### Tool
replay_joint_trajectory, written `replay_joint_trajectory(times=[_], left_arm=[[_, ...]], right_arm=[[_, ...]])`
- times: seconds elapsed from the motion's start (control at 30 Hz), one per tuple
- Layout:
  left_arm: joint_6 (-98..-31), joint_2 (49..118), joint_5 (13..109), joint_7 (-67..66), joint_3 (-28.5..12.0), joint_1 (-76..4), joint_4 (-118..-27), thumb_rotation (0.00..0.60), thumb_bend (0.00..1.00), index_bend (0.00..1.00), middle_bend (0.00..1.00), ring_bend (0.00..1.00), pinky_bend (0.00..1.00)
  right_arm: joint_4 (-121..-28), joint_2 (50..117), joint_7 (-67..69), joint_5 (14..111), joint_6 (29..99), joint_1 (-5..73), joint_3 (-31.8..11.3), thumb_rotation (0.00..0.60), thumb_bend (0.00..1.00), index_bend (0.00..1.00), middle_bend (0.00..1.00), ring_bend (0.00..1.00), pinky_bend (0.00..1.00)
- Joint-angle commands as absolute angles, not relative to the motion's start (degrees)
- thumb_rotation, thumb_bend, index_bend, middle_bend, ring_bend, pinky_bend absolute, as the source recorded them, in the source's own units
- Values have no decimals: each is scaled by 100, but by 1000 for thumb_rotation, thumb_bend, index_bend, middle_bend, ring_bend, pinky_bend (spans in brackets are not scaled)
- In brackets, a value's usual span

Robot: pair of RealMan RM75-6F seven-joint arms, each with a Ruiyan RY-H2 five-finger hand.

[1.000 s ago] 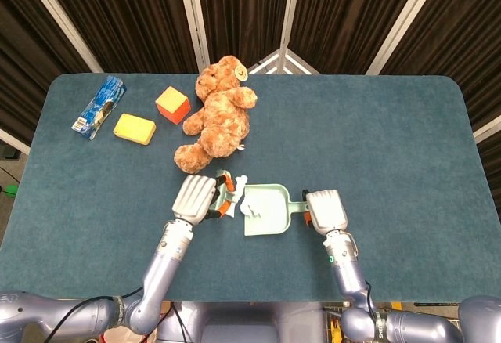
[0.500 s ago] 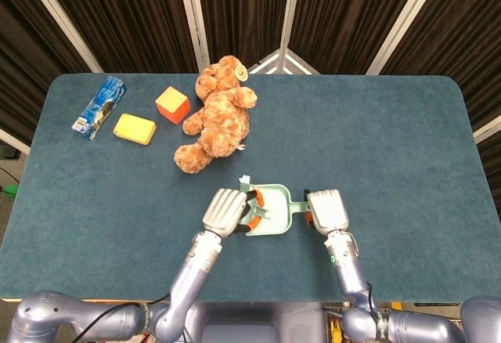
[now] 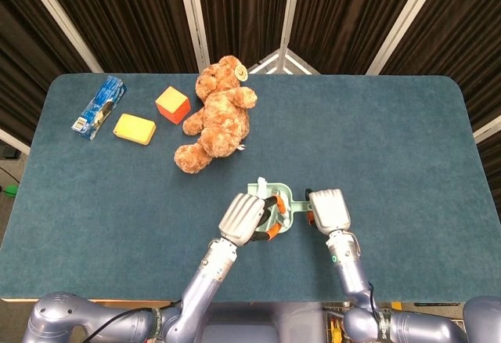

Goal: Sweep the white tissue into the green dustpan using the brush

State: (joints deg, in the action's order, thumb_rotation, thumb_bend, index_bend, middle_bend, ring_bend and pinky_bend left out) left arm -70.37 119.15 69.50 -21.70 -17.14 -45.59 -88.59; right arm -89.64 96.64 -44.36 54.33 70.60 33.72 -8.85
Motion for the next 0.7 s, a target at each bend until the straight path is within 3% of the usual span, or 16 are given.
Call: replay_joint_trajectory(times=[0.03,0.5,0.7], left_arm=[[-7067,11846,7060,-2075,-1699,-4521,-8956,600,658,820,1000,1000,1000],[-7224,11244,7290,-1917,-1829,-4285,-9713,600,656,820,1000,1000,1000],[-7308,10714,7296,-1996,-2020,-4159,-10236,600,655,820,1000,1000,1000]], right_arm=[[-8954,9655,-4421,5444,7056,3364,-872,600,468,559,922,914,832],[-9044,9699,-4629,5394,7165,3386,-885,600,466,537,922,914,832],[-9200,9637,-4798,5272,7219,3364,-856,600,465,187,922,914,832]])
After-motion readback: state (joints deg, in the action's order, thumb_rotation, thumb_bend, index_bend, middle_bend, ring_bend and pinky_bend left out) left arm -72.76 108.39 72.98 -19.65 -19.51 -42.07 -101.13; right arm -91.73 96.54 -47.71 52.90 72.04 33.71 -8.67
